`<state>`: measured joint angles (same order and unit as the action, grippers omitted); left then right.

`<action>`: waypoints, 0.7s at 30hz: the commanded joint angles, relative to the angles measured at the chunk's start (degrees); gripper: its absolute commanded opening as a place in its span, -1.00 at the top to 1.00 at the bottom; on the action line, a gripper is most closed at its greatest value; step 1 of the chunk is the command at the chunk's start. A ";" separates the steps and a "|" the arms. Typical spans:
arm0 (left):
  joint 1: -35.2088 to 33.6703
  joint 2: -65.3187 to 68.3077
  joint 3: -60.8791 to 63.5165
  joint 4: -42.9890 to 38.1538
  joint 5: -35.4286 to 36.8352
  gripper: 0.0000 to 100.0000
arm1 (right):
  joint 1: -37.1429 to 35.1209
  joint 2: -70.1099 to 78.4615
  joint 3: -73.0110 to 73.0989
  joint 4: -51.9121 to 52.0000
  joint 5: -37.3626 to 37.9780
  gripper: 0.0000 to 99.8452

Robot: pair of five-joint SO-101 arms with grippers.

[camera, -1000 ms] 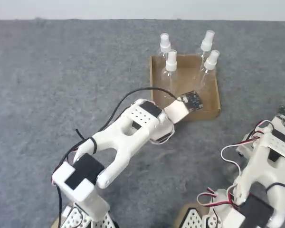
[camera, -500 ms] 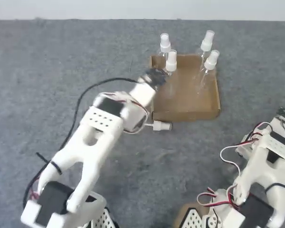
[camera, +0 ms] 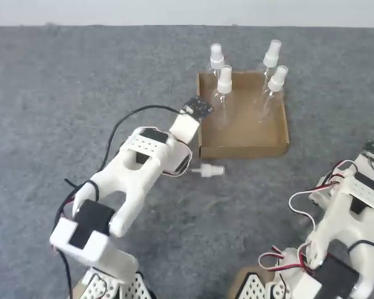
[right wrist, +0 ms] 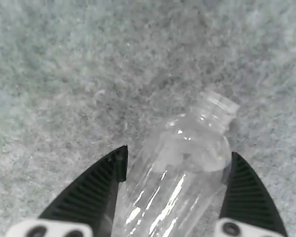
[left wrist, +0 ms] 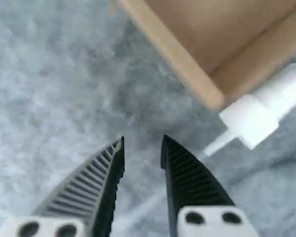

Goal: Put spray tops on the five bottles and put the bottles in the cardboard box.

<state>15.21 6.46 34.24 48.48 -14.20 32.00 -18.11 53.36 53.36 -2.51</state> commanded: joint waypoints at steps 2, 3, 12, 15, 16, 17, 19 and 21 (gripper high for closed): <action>4.48 -0.79 -1.71 5.27 -1.85 0.78 | 0.31 -0.40 -0.44 -1.01 0.88 0.47; 5.36 -0.79 -1.71 6.24 -1.85 0.78 | 0.31 -0.40 -0.44 -1.01 0.88 0.47; 8.26 -0.88 -3.12 9.41 -0.35 0.78 | 0.31 -0.40 -0.35 -0.92 0.97 0.47; 8.18 -3.96 -4.88 12.66 -0.44 0.78 | 0.31 -0.40 -0.35 -0.92 0.97 0.47; 8.18 -6.07 -5.23 13.71 -0.62 0.78 | 0.31 -0.40 -0.35 -0.92 0.97 0.47; 8.18 -8.44 -5.49 14.68 -0.62 0.78 | 0.31 -0.40 -0.35 -0.92 0.97 0.47; 8.53 -13.27 -5.67 16.26 -0.62 0.77 | 0.31 -0.40 -0.35 -0.92 0.97 0.47; 8.79 -16.88 -5.76 17.05 -0.62 0.77 | 0.31 -0.40 -0.35 -0.92 0.97 0.47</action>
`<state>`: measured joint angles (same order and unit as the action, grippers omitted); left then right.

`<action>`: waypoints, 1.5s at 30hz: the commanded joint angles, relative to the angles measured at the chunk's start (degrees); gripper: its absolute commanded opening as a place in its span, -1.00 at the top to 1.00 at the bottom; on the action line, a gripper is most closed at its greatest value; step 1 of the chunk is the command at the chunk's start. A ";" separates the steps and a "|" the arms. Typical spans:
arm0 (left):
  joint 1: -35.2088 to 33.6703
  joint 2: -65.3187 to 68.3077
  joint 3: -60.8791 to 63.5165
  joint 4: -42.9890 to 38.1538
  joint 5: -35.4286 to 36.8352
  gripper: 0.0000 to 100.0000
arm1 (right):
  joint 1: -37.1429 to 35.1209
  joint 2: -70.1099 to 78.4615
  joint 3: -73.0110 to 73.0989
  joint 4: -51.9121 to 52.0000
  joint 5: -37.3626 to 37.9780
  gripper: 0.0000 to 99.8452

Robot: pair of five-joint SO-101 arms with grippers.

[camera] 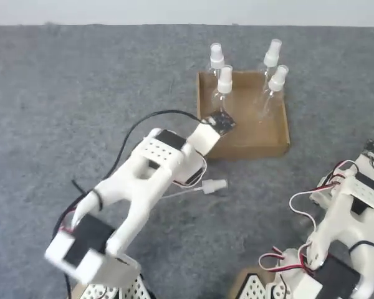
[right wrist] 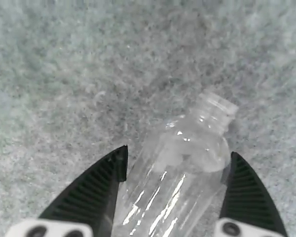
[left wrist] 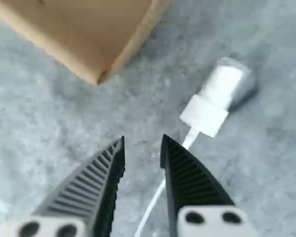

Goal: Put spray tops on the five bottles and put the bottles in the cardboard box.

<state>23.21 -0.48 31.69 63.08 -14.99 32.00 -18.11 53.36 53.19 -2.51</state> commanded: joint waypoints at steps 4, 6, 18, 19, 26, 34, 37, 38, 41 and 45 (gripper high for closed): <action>0.88 -10.46 -3.38 2.11 -2.37 0.77 | 0.31 -0.40 -0.35 -0.75 0.97 0.47; 2.55 -8.79 -3.38 1.67 -4.04 0.77 | 0.31 -0.40 -0.35 -0.75 0.97 0.47; 10.99 10.46 -14.99 1.05 -4.57 0.77 | 0.40 -0.40 -0.35 -0.75 0.97 0.47; 10.90 12.04 -15.96 1.14 -4.57 0.77 | 0.40 -0.40 -0.35 -0.75 0.97 0.47; 11.43 16.70 -17.27 0.70 -4.57 0.77 | 0.40 -0.31 -0.35 -0.84 0.97 0.47; 12.04 21.10 -17.19 0.18 -4.13 0.80 | 0.57 -0.31 -0.35 -0.75 0.97 0.47; 12.22 19.96 -16.84 0.62 -2.02 0.93 | 0.75 -0.31 -0.35 -0.75 0.97 0.47; 12.22 19.08 -16.84 1.58 -1.41 0.95 | 0.75 -0.31 -0.35 -0.75 0.97 0.47; 11.96 14.68 -16.48 4.84 -0.53 0.97 | 0.75 -0.31 -0.35 -0.75 3.08 0.47; 9.67 6.86 -15.87 10.02 2.73 0.97 | 0.75 -0.92 -0.62 -0.75 5.63 0.48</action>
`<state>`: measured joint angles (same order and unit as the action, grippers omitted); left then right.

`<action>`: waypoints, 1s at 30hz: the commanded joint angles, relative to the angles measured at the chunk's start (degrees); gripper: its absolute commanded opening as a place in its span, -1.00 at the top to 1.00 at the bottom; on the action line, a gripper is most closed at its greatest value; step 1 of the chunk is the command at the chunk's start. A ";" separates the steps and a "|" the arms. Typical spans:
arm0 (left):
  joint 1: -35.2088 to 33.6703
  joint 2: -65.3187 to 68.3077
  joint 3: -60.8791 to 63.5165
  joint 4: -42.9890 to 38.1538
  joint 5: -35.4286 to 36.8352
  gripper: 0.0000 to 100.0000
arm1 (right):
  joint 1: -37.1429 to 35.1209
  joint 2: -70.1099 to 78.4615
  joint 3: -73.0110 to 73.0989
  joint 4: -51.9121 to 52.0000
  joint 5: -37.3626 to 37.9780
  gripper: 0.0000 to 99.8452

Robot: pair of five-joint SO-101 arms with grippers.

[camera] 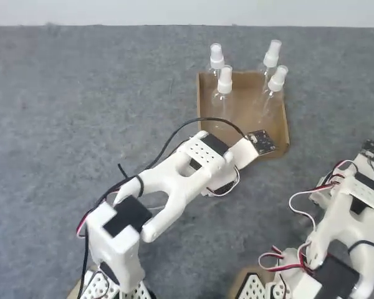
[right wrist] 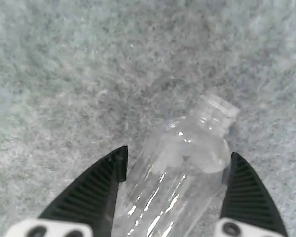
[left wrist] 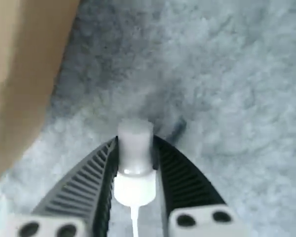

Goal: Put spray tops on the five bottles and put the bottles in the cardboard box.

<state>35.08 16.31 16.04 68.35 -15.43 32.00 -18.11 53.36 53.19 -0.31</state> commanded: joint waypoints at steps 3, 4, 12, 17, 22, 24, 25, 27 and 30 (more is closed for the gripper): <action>-5.80 -15.38 -0.22 8.00 4.92 0.97 | 0.75 -1.01 -0.79 -1.80 7.21 0.60; -7.38 -16.79 0.04 8.53 6.07 0.97 | 0.75 -1.01 -0.70 -2.95 9.23 0.65; -20.04 -27.25 8.48 5.27 11.43 0.97 | 2.51 -1.01 -1.05 -10.33 39.74 0.89; -22.77 -29.10 16.48 -2.55 14.68 0.97 | 6.20 -0.31 -5.45 -10.33 52.92 0.90; -22.77 -28.92 21.67 -11.16 20.40 0.97 | 4.09 2.15 -10.29 -9.89 53.80 0.90; -22.86 -28.92 22.64 -12.13 22.24 0.97 | 3.82 5.49 -12.57 -9.89 53.80 0.89; -22.95 -28.92 22.99 -12.22 22.77 0.97 | 3.82 7.34 -13.98 -9.89 53.80 0.89; -22.95 -28.92 23.78 -12.40 23.30 0.97 | 3.82 11.30 -16.26 -9.71 53.63 0.89; -22.95 -29.01 25.54 -15.30 23.30 0.97 | 3.82 16.04 -19.08 -6.73 53.63 0.82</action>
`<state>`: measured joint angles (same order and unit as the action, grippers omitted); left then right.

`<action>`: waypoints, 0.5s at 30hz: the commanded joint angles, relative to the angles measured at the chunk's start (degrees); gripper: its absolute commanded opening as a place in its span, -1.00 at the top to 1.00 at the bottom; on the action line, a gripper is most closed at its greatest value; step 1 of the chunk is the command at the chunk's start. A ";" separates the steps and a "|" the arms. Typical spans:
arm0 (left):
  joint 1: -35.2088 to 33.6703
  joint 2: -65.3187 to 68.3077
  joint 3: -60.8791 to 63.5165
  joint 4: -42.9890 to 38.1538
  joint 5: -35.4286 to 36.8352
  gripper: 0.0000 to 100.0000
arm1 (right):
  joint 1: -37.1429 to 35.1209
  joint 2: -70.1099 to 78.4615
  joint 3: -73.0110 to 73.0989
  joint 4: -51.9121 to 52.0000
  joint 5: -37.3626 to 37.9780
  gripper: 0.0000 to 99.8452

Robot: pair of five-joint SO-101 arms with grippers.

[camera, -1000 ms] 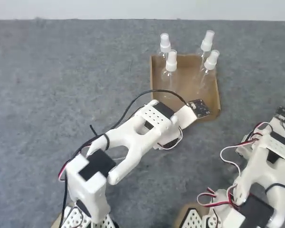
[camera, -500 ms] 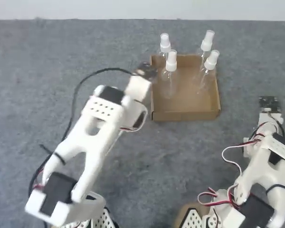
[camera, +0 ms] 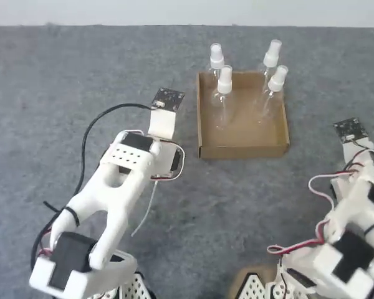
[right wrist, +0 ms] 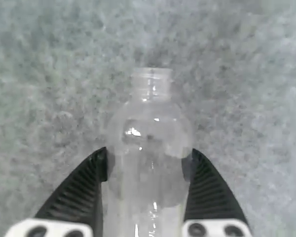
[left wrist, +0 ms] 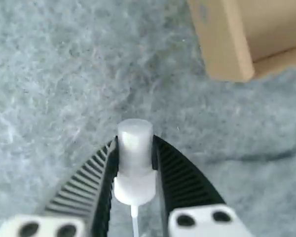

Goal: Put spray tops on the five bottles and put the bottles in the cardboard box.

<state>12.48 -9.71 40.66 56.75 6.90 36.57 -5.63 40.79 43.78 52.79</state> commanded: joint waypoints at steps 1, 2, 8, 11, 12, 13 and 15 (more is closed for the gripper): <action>-0.35 -2.99 1.45 -4.48 0.88 0.97 | -0.75 4.62 -7.30 3.82 0.53 0.77; -0.35 -2.99 1.98 -5.10 0.79 0.97 | -0.75 5.41 -8.00 4.79 0.44 0.71; -0.26 -2.99 3.30 -5.98 0.70 0.97 | -1.89 6.02 -9.93 10.24 0.44 0.47; -0.18 -2.99 3.56 -5.98 0.62 0.97 | -3.38 6.55 -15.91 17.71 -2.46 0.40; -0.26 -2.99 3.56 -5.98 0.62 0.97 | -3.91 6.64 -18.37 20.35 -3.34 0.40; -0.26 -2.99 3.56 -5.98 0.62 0.97 | -4.44 6.73 -20.84 22.81 -3.96 0.40; -0.26 -2.99 3.56 -5.98 0.62 0.97 | -5.49 6.73 -25.05 27.38 -4.04 0.40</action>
<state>12.48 -9.71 44.62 51.91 7.16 33.32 2.11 26.29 62.51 50.68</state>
